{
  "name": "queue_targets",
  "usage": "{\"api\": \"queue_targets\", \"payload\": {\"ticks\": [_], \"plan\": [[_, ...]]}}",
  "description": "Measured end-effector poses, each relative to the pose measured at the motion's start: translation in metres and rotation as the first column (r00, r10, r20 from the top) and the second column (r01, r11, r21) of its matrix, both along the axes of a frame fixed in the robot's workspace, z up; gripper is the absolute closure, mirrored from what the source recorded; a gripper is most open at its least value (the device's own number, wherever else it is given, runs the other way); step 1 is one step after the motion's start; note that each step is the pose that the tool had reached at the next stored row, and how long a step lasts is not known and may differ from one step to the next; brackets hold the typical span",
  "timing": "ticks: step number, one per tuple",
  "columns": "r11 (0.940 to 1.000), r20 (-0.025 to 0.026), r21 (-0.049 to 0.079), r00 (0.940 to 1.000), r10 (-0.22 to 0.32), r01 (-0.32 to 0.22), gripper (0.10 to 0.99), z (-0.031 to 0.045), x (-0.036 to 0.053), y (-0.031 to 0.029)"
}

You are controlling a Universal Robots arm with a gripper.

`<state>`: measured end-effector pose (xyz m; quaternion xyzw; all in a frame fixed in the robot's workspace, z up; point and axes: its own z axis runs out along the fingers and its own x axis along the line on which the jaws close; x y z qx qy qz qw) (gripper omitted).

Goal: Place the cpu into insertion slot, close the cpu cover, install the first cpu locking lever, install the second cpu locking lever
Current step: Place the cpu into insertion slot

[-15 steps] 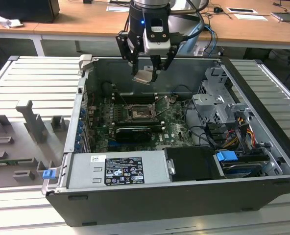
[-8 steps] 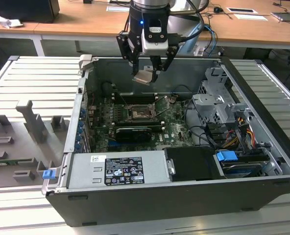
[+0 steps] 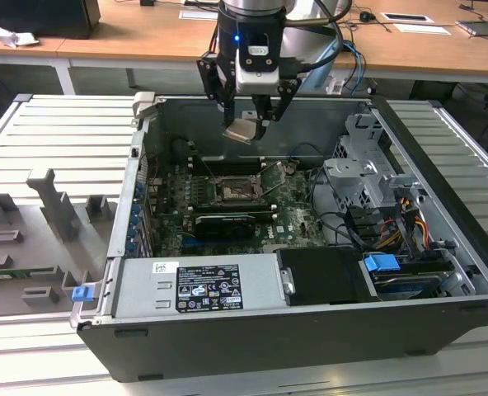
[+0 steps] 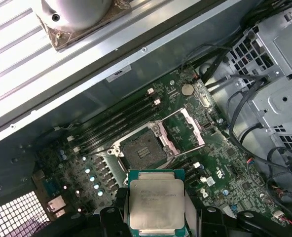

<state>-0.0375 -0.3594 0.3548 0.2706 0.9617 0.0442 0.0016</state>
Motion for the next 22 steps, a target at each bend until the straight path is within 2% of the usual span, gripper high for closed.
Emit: {"api": "queue_targets", "payload": {"ticks": [6,10,13,22], "plan": [[0.9990,0.0000,0.000,0.9990,-0.046,0.046,0.549,-0.0005,0.0000,0.0000],[0.9943,0.0000,0.000,0.9943,-0.106,0.106,0.549,-0.0008,0.0000,0.0000],[0.9851,0.0000,-0.001,0.9851,-0.172,0.172,0.549,-0.0013,0.0000,0.0000],[0.9657,0.0000,-0.001,0.9657,-0.260,0.260,0.549,-0.0020,0.0000,0.0000]]}}
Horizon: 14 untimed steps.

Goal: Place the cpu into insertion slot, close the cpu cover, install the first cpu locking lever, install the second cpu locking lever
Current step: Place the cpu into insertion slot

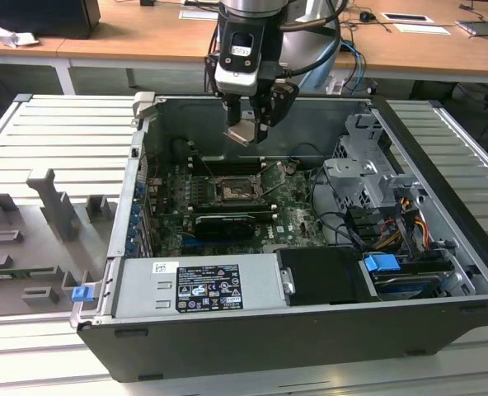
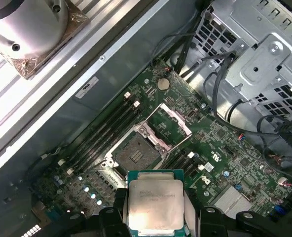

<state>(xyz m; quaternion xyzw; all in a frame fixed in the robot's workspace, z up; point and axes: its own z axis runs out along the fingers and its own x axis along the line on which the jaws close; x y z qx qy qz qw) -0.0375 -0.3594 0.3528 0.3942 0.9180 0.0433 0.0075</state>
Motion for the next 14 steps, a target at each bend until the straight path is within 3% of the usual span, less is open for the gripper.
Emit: {"api": "queue_targets", "payload": {"ticks": [7,11,14], "plan": [[0.9980,0.0000,0.000,0.9980,-0.062,0.062,0.549,-0.0007,0.0000,0.0000],[0.9897,0.0001,-0.002,0.9897,-0.143,0.143,0.549,-0.0024,0.0000,0.0000],[0.9854,0.0000,-0.002,0.9854,-0.170,0.170,0.549,-0.0036,0.0000,0.0000]]}}
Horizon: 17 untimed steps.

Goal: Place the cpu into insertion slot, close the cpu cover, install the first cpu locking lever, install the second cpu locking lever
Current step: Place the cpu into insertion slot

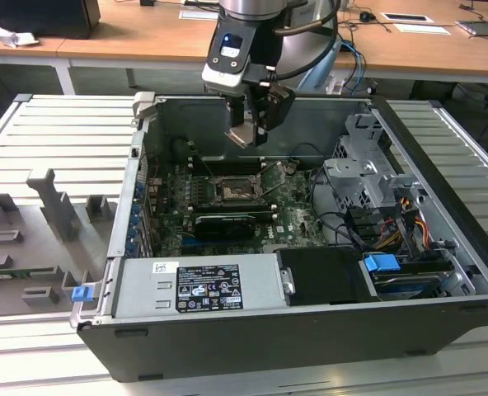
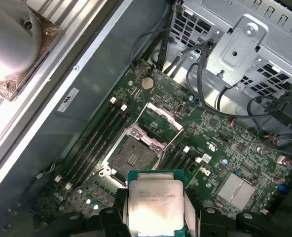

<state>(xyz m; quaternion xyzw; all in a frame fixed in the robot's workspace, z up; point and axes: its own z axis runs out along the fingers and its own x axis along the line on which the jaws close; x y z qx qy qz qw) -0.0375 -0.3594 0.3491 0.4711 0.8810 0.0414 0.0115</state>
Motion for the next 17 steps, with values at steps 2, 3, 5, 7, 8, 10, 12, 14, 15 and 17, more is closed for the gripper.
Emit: {"api": "queue_targets", "payload": {"ticks": [2,3,5,7,8,10,12,14,15,17], "plan": [[0.9999,0.0000,0.000,0.9999,-0.017,0.017,0.549,-0.0004,0.0000,0.0000],[0.9996,0.0001,0.000,0.9996,-0.028,0.028,0.549,-0.0006,0.0000,0.0000],[0.9984,0.0001,-0.001,0.9984,-0.057,0.057,0.549,-0.0010,0.0000,0.0000],[0.9954,0.0000,-0.001,0.9954,-0.095,0.095,0.549,-0.0016,0.0000,0.0000],[0.9933,0.0001,-0.001,0.9933,-0.116,0.116,0.549,-0.0020,0.0000,0.0000],[0.9854,0.0000,-0.001,0.9854,-0.170,0.170,0.549,-0.0032,0.0000,0.0000],[0.9786,0.0001,-0.001,0.9786,-0.206,0.206,0.549,-0.0049,0.0000,0.0000],[0.9723,0.0000,-0.001,0.9723,-0.234,0.234,0.549,-0.0062,0.0000,0.0000],[0.9684,0.0000,-0.001,0.9684,-0.249,0.249,0.549,-0.0067,0.0000,0.0000],[0.9644,0.0000,-0.001,0.9644,-0.265,0.265,0.549,-0.0072,0.0000,0.0000]]}}
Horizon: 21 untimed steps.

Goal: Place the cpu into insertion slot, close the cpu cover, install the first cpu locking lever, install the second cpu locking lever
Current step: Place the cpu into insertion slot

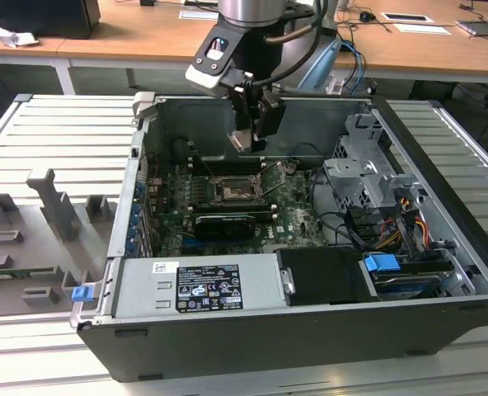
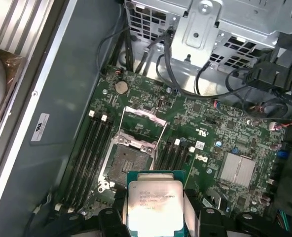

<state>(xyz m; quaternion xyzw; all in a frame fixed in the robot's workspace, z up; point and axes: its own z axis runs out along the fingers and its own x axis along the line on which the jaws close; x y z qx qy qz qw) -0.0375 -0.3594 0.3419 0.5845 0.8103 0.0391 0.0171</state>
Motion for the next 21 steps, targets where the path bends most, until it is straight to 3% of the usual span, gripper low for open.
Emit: {"api": "queue_targets", "payload": {"ticks": [7,16,19,21], "plan": [[0.9977,0.0000,0.000,0.9977,-0.068,0.068,0.549,-0.0023,0.0000,0.0000],[0.9933,0.0000,0.000,0.9933,-0.116,0.116,0.549,-0.0033,0.0000,0.0000],[0.9896,0.0000,0.000,0.9896,-0.144,0.144,0.549,-0.0039,0.0000,0.0000],[0.9832,0.0000,0.000,0.9832,-0.182,0.182,0.549,-0.0048,0.0000,0.0000]]}}
